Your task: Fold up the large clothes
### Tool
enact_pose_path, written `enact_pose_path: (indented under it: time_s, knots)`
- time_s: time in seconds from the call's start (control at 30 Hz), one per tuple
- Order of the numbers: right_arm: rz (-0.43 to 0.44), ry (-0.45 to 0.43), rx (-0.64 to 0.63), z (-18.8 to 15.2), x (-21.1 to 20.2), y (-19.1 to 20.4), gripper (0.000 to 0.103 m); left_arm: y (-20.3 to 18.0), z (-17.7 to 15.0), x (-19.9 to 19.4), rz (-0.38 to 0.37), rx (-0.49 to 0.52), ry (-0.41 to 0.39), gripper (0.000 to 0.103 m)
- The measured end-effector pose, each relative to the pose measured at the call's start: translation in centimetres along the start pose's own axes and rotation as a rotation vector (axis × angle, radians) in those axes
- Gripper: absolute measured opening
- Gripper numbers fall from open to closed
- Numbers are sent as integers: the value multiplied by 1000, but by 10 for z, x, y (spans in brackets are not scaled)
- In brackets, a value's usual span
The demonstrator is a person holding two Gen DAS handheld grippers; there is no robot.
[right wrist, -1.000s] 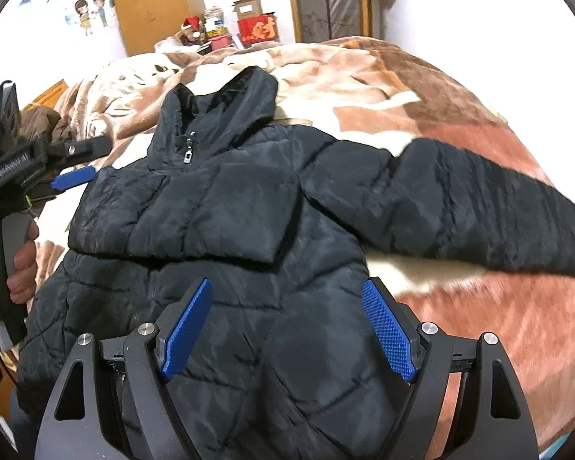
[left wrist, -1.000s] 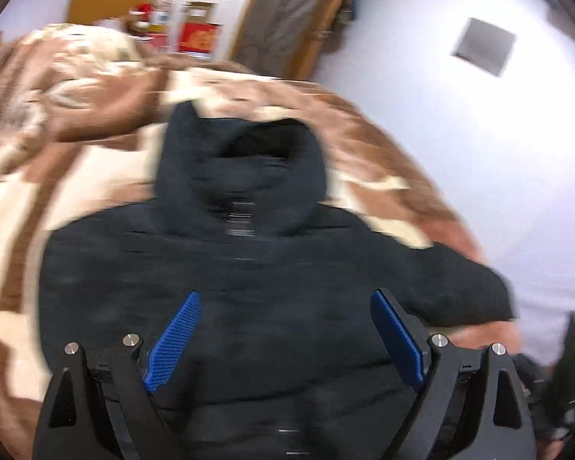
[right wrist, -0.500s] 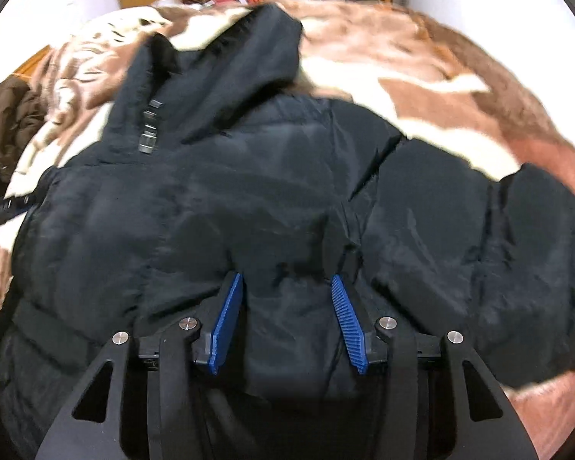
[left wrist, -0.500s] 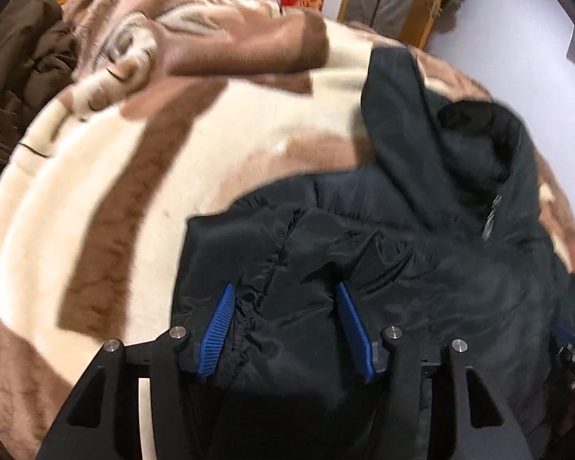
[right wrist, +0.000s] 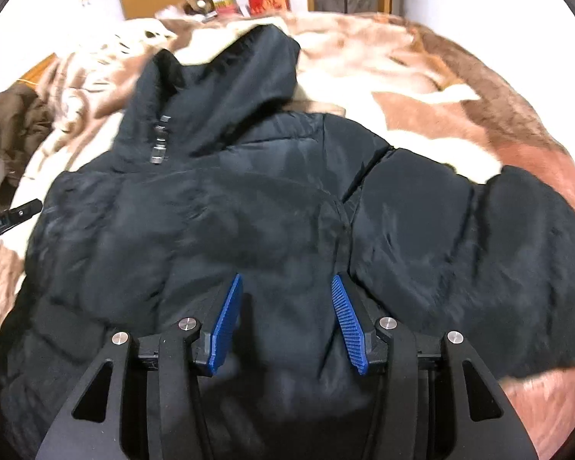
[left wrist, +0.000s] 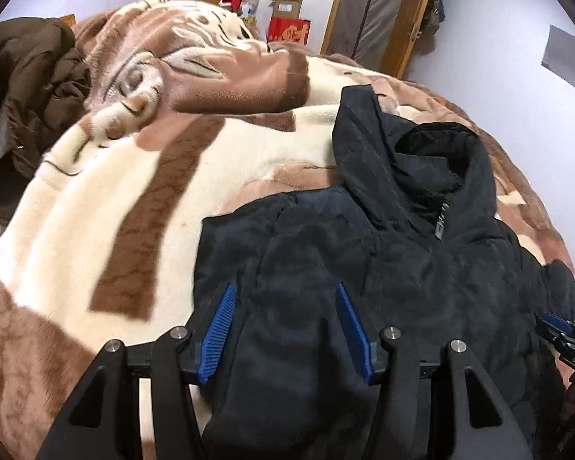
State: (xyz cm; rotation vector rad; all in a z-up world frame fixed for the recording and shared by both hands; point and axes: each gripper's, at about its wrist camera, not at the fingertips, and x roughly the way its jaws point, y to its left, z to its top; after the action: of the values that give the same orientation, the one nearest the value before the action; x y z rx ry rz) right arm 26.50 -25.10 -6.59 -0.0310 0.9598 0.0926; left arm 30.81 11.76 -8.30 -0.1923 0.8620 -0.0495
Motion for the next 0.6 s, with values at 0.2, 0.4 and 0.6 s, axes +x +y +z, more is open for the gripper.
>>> enact_pose_path:
  time_s: [0.2, 0.4, 0.6]
  knots:
    - [8, 117, 28, -21, 38, -10, 50, 7, -27, 35, 54, -7, 118, 59]
    - [-4, 93, 16, -22, 5, -7, 50, -7, -26, 5, 66, 3, 110, 58]
    - [9, 23, 68, -51, -71, -15, 50, -39, -51, -66, 6, 35, 60, 58]
